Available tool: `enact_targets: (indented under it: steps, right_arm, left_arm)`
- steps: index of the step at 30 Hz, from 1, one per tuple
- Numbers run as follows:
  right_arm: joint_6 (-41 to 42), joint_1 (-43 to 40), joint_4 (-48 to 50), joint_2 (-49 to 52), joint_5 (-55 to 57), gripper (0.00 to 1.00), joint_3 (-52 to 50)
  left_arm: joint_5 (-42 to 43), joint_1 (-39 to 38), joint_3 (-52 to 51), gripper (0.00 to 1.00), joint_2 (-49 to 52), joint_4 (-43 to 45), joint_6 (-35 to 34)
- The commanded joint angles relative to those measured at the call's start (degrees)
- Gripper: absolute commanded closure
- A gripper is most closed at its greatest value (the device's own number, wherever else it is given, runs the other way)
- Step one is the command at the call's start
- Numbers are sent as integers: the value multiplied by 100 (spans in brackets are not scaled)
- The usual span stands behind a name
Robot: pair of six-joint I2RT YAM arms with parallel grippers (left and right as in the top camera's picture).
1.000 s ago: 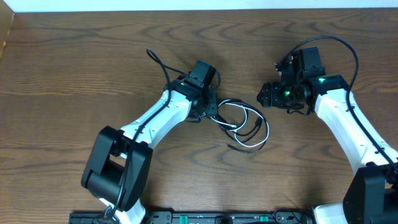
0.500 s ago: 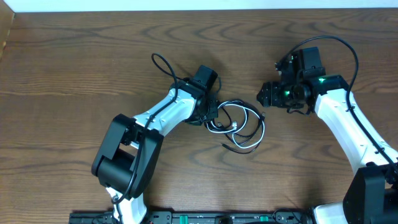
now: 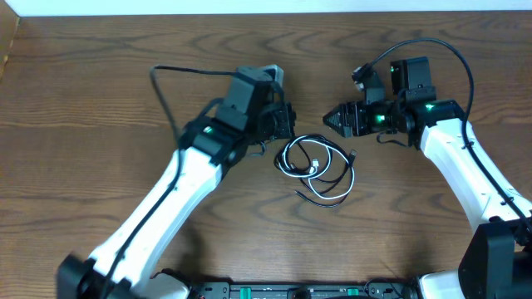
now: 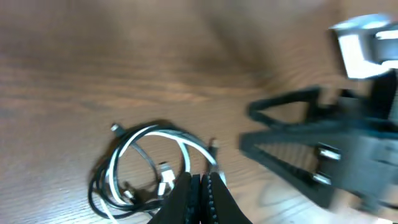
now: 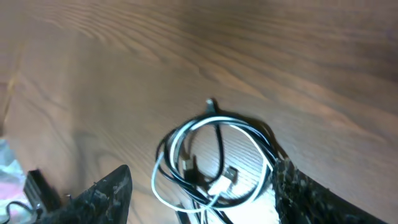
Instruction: Untangle cables
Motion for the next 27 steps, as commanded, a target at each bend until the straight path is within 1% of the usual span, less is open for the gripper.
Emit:
enact_targets:
  steps: [1,2,4,6,7,8,9,13,15,17,18,19,27]
  right_arm:
    - [433,28,52,17,70,34,-20]
    - [721,37,33,17,358,35,-20]
    - [855,85,9,17,761,35,-26]
    - [887,131,-39,22,1062,35,-26]
    - [940,136,-81,22,1182,36,-26]
    - [977,136,-103,22,1246,36,-26]
    - [1010,131,-142,22,1300,36,-26]
    - [1005,129,-216,24,1340,36,-26]
    - [1003,129,-247,24,1342,36,-26]
    - [1001,129,-264,22,1342,35,-26]
    - [1001,131,-267,22,1342,35,-26]
    - [1001,131,-267,24,1342,35,-26]
    - [999,131,-315,24,1342,35,-26]
  left_arm:
    - [-87,15,68,93,-103,-166,22]
    - [-203,15,66,93,-74,-258,-44]
    - [-387,15,55,91,37,-407,-186]
    - [-404,13,46,83,243,-509,-249]
    - [-404,13,46,83,374,-564,-251]
    - [-402,13,46,85,492,-614,-262]
    - [-407,9,46,79,647,-710,-365]
    - [-404,9,46,79,1172,-1279,-1034]
    - [-404,9,46,78,1370,-1537,-1261]
    - [-404,7,44,73,1613,-1749,-1416]
    - [-404,-7,39,70,1731,-1764,-1434]
    - [-409,-13,39,69,1799,-1759,-1453]
    - [-426,-52,33,69,2406,-1541,-1777]
